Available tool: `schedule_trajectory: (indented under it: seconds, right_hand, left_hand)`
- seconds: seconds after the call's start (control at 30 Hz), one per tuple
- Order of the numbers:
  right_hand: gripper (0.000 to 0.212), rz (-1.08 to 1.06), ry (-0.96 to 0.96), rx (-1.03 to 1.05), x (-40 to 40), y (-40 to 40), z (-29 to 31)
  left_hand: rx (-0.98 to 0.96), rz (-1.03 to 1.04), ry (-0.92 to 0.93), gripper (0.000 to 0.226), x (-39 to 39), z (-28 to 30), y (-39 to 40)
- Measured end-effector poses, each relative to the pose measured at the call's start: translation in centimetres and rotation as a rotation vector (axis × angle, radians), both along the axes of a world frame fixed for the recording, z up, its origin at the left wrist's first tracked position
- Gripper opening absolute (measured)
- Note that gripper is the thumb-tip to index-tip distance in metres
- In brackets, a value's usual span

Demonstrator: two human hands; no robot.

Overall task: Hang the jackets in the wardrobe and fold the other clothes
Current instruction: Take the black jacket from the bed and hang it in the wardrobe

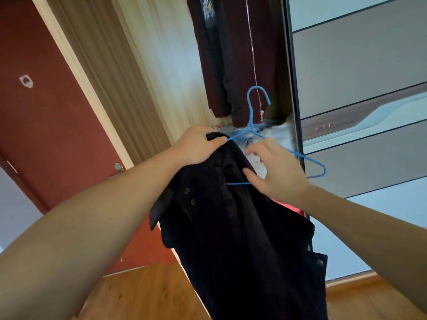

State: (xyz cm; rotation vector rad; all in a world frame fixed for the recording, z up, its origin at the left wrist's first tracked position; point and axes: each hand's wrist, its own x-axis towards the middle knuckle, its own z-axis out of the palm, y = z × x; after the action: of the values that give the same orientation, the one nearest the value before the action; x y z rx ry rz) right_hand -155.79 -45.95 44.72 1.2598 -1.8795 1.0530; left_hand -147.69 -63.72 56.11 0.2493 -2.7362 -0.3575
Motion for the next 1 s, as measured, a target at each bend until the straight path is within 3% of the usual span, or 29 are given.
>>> schedule_trajectory:
  seconds: [0.03, 0.1, 0.17, 0.3, 0.37, 0.5, 0.57, 0.7, 0.87, 1.0]
  right_hand:
    - [0.015, 0.001, -0.011, 0.135, 0.2, 0.2, -1.4]
    - [0.014, -0.091, -0.124, 0.315, -0.2, -0.2, -4.2]
    - [0.012, -0.169, -0.356, 0.301, -1.3, -0.9, -6.0]
    - [0.063, -0.094, -0.656, 0.299, -3.0, -2.8, -6.5]
    - [0.071, -0.017, -0.701, 0.360, -3.6, -4.1, -6.5]
    - [0.019, -0.093, -0.634, 0.360, -5.1, -6.3, -6.6]
    - [0.006, -0.139, -0.527, 0.284, -6.3, -6.4, -6.3]
    - [0.017, -0.074, -0.297, 0.205, -8.9, -5.0, -4.3]
    - [0.034, -0.104, -0.037, 0.430, -10.6, -4.3, -0.8]
    - [0.045, -0.178, 0.060, 0.522, -11.0, -4.4, 1.0]
  left_hand:
    - [-0.013, 0.006, 0.024, 0.029, -0.1, 0.4, 0.2]
    - [-0.028, 0.008, 0.064, 0.032, -0.3, 1.6, 0.6]
    - [-0.033, -0.003, 0.100, 0.031, -0.2, 3.0, 1.0]
    - [-0.084, -0.018, 0.188, 0.030, 0.7, 5.4, 1.4]
    - [-0.113, -0.010, 0.223, 0.030, 1.3, 6.3, 1.3]
    - [-0.116, -0.006, 0.264, 0.025, 3.7, 7.3, 0.0]
    - [-0.108, -0.005, 0.261, 0.024, 5.4, 7.4, -1.3]
    - [-0.068, 0.048, 0.233, 0.022, 8.8, 6.9, -4.8]
    - [0.015, 0.066, 0.221, 0.017, 11.0, 5.5, -8.1]
    - [-0.018, 0.091, 0.197, 0.016, 11.8, 4.5, -10.2]
